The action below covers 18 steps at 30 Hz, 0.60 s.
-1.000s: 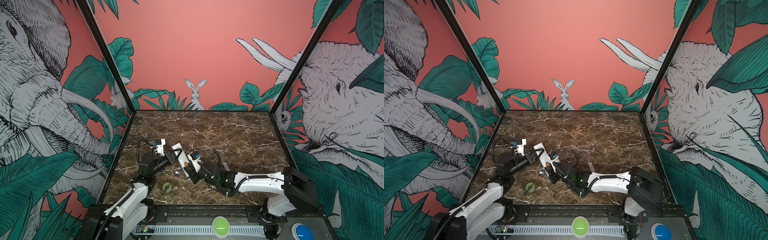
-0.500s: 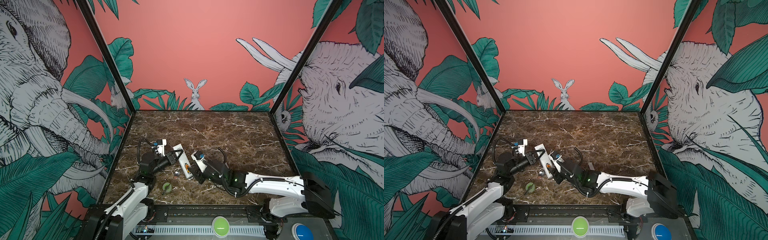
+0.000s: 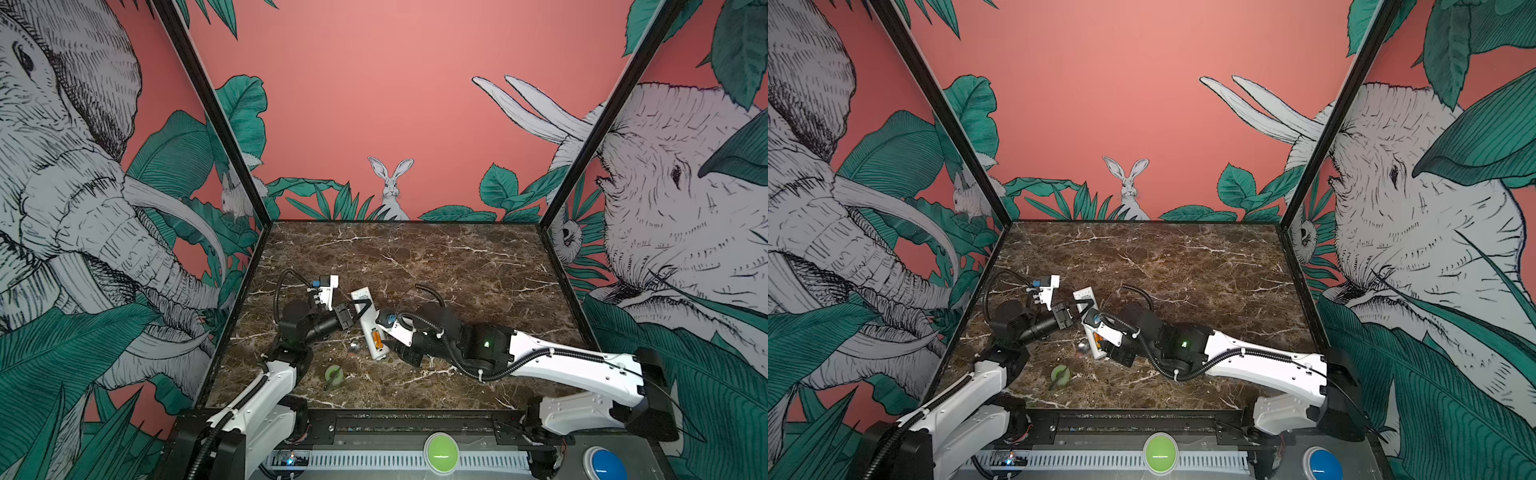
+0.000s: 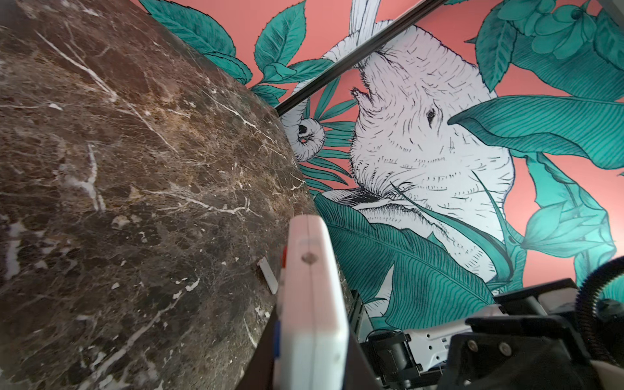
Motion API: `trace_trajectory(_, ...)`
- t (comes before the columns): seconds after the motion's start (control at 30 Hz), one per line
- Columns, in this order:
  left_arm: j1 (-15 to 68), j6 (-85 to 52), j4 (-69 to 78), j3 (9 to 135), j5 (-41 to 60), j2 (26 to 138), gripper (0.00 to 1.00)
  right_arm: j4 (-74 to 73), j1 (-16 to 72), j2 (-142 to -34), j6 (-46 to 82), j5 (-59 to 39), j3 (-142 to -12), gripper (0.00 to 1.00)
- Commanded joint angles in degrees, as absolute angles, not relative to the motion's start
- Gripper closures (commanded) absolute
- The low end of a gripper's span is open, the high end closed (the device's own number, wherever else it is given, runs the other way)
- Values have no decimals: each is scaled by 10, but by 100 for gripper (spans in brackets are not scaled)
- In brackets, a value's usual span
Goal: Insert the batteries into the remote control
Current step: 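Press both batteries down into the compartment with the right gripper fingertips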
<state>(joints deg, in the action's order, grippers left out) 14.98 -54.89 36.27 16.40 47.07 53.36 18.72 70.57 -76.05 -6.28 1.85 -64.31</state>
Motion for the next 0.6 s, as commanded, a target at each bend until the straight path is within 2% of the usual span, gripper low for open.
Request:
trace_trajectory(0.0, 151, -546, 371, 184, 510, 526, 100, 252, 708, -774, -135, -17, -677, 58)
trace_trajectory(0.37, 151, -557, 375, 183, 526, 518, 100, 309, 709, -837, -218, -12, -748, 57)
trace_trajectory(0.57, 151, -561, 378, 180, 530, 515, 100, 299, 711, -862, -240, -12, -771, 61)
